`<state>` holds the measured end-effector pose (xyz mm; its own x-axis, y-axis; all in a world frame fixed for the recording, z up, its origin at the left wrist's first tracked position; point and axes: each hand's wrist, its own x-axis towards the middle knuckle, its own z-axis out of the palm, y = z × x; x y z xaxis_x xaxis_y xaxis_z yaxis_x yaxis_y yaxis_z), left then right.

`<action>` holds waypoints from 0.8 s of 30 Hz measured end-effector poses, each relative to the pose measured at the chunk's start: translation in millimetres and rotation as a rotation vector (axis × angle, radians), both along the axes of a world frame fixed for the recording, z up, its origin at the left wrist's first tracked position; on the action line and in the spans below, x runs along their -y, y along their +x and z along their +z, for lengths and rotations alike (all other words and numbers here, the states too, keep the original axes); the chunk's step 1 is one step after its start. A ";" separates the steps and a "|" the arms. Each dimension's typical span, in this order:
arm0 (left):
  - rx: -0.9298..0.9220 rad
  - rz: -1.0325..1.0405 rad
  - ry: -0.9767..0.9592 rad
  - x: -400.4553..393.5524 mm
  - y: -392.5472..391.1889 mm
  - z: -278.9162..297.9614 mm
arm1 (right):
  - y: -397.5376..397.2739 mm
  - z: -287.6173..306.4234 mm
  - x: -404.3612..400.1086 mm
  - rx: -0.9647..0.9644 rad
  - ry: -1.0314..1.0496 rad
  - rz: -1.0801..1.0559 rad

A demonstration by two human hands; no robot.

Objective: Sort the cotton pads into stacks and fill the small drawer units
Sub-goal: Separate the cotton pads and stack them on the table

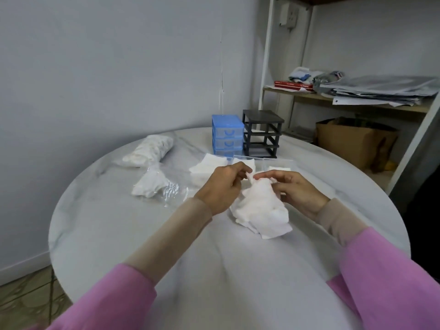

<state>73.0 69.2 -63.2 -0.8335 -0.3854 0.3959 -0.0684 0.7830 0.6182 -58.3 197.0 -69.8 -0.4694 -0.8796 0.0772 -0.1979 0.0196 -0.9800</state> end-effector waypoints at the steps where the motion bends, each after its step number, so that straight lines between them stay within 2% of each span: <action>1: -0.018 0.007 0.078 -1.4 -2.6 0.1 | -2.3 -1.2 0.8 -0.049 -0.002 0.003; 5: -0.063 0.028 0.412 -2.7 -9.0 1.0 | -7.9 -3.0 8.9 -0.081 -0.032 0.020; 9: -0.015 0.044 0.563 -2.8 -11.8 0.5 | -18.7 -0.3 19.4 0.000 -0.113 -0.087; 13: 0.024 -0.005 0.510 -0.5 -15.6 -3.7 | -28.4 1.9 28.3 0.011 -0.145 -0.134; 16: 0.037 0.036 0.496 0.8 -18.1 -5.9 | -28.9 1.2 34.6 0.024 -0.153 -0.132; 20: -0.073 0.116 0.696 -0.6 -22.9 -4.7 | -24.2 -2.5 44.0 0.060 -0.166 -0.191; 24: -0.186 0.156 0.677 0.6 -27.7 -9.4 | -20.3 -4.7 46.3 0.035 -0.249 -0.231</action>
